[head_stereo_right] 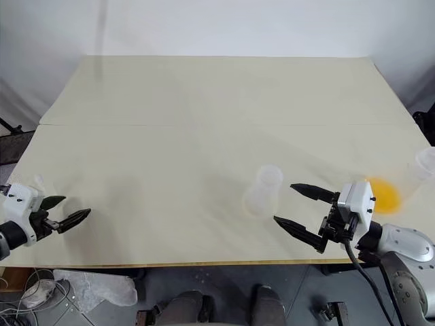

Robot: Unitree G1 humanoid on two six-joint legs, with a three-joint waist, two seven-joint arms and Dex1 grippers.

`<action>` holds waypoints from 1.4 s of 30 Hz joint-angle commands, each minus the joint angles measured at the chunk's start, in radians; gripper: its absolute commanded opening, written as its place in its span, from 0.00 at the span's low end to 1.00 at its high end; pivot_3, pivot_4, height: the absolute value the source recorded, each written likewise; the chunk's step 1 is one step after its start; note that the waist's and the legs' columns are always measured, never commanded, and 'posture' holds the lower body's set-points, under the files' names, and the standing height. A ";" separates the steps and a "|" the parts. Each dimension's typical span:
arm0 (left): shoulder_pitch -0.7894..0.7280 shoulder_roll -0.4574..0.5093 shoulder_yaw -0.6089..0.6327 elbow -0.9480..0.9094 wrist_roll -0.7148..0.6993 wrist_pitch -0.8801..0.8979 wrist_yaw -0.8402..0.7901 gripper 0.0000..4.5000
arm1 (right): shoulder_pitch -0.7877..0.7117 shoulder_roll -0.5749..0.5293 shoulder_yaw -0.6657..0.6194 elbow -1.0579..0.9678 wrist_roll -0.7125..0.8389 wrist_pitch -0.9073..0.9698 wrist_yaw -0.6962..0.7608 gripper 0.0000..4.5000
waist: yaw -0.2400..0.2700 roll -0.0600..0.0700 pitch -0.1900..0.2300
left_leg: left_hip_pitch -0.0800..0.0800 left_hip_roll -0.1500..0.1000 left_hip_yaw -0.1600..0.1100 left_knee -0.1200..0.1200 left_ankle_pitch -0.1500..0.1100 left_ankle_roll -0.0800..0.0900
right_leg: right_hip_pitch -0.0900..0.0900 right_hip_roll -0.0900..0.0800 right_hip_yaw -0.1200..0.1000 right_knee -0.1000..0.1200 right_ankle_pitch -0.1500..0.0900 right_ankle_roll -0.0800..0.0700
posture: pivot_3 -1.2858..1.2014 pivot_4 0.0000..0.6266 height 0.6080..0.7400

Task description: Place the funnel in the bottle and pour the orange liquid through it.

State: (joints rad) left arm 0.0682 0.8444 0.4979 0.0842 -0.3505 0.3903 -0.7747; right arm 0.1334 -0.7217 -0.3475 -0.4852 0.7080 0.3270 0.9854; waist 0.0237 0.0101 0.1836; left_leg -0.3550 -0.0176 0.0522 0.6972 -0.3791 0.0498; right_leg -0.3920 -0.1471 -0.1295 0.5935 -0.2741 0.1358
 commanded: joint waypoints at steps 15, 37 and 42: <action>-0.054 0.031 0.162 -0.161 -0.180 0.059 -0.077 0.99 | -0.026 -0.006 0.009 -0.015 -0.008 -0.014 0.009 1.00 | -0.004 0.001 0.000 | 0.000 0.000 0.000 0.000 0.000 0.000 | 0.000 0.002 -0.001 0.000 0.000 0.000 | 0.52 0.24 1.00; 0.399 -0.268 0.578 -0.289 -0.406 0.101 -0.119 0.99 | -0.022 0.004 0.034 0.021 -0.012 -0.027 0.044 1.00 | -0.010 -0.007 0.000 | 0.000 0.004 -0.001 0.002 -0.004 -0.001 | 0.002 -0.002 0.003 -0.003 0.000 -0.001 | 0.52 0.24 1.00; 0.483 -0.335 0.570 -0.342 -0.442 0.098 -0.093 0.99 | -0.029 -0.005 0.034 0.034 -0.010 -0.020 0.061 1.00 | -0.003 -0.005 0.001 | 0.001 0.004 0.000 0.002 -0.006 -0.005 | 0.001 -0.002 0.007 -0.005 -0.002 -0.003 | 0.52 0.24 1.00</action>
State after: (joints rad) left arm 0.5274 0.5171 1.0487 -0.2319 -0.7724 0.5010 -0.8782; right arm 0.1075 -0.7164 -0.3067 -0.4424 0.6875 0.3114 1.0365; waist 0.0207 0.0048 0.1841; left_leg -0.3541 -0.0133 0.0521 0.6993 -0.3849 0.0454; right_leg -0.3913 -0.1492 -0.1228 0.5890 -0.2762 0.1321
